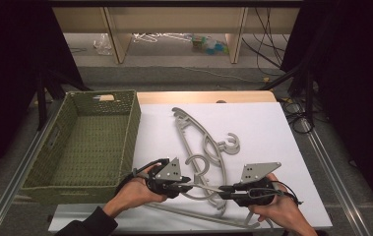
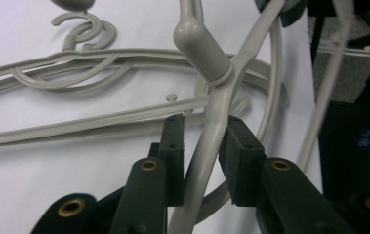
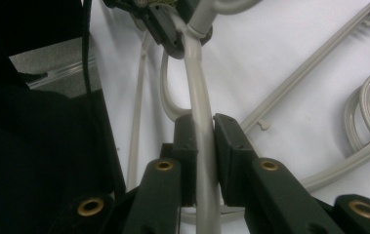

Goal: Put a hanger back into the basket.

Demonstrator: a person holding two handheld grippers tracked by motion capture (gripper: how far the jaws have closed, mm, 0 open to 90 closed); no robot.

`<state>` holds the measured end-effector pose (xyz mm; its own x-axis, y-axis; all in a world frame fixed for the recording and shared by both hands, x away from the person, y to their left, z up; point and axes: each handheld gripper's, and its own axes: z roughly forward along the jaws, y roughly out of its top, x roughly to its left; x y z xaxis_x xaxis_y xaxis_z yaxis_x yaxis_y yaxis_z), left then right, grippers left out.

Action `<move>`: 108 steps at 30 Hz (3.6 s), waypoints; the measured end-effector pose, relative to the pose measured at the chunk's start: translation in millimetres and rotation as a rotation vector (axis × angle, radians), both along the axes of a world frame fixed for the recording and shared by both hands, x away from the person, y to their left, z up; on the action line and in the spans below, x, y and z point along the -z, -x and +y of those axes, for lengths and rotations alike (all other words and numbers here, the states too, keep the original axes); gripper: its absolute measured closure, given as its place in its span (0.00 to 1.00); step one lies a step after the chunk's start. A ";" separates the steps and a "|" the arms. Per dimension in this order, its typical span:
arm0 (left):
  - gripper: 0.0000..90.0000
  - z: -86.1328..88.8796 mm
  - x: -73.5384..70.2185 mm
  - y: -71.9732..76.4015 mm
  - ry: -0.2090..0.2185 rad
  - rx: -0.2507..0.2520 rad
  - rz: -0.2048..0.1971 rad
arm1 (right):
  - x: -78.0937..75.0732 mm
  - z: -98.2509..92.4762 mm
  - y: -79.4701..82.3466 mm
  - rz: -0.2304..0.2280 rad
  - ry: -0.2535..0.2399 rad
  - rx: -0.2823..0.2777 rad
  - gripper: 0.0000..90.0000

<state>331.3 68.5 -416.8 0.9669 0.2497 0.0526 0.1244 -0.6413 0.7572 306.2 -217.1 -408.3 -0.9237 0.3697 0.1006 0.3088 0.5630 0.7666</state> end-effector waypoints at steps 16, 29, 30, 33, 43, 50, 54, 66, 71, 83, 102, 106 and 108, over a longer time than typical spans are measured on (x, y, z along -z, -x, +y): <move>0.91 15.0 -29.3 11.4 -0.056 -0.097 -0.002 | -20.9 -7.9 -0.2 -0.051 -0.138 0.166 0.48; 0.90 45.6 -71.8 -0.7 -0.026 -0.216 -0.050 | -28.3 -18.6 2.6 -0.070 -0.262 0.248 0.40; 0.90 45.6 -71.8 -0.7 -0.026 -0.216 -0.050 | -28.3 -18.6 2.6 -0.070 -0.262 0.248 0.40; 0.90 52.1 -83.6 -3.4 0.006 -0.244 -0.061 | -27.1 -17.5 4.0 -0.070 -0.274 0.233 0.40; 0.90 78.4 -128.2 -12.2 0.049 -0.311 -0.115 | -14.6 -20.6 5.3 -0.027 -0.270 0.264 0.34; 0.91 104.9 -145.4 -24.8 0.054 -0.391 -0.148 | -5.9 -22.4 0.7 -0.034 -0.262 0.298 0.28; 0.91 124.4 -149.7 -35.3 0.035 -0.445 -0.165 | -5.0 -22.8 1.0 -0.024 -0.231 0.306 0.28; 0.91 190.2 -142.4 -65.3 0.008 -0.603 -0.208 | 0.6 -19.9 -0.9 -0.001 -0.252 0.290 0.29; 0.91 212.5 -134.1 -75.4 0.022 -0.673 -0.225 | 1.0 -20.4 -1.3 -0.002 -0.234 0.291 0.28; 0.91 252.5 -111.0 -91.2 -0.011 -0.779 -0.246 | 2.9 -20.3 -2.8 -0.004 -0.252 0.301 0.25; 0.90 294.9 -73.5 -94.6 -0.045 -0.853 -0.207 | 4.2 -21.8 -3.7 0.010 -0.238 0.316 0.21; 0.90 300.8 -65.5 -92.6 -0.105 -0.860 -0.181 | 4.4 -21.2 -3.6 0.013 -0.240 0.315 0.22; 0.90 302.1 -61.8 -92.7 -0.102 -0.869 -0.167 | 5.3 -20.2 -3.6 0.012 -0.245 0.314 0.22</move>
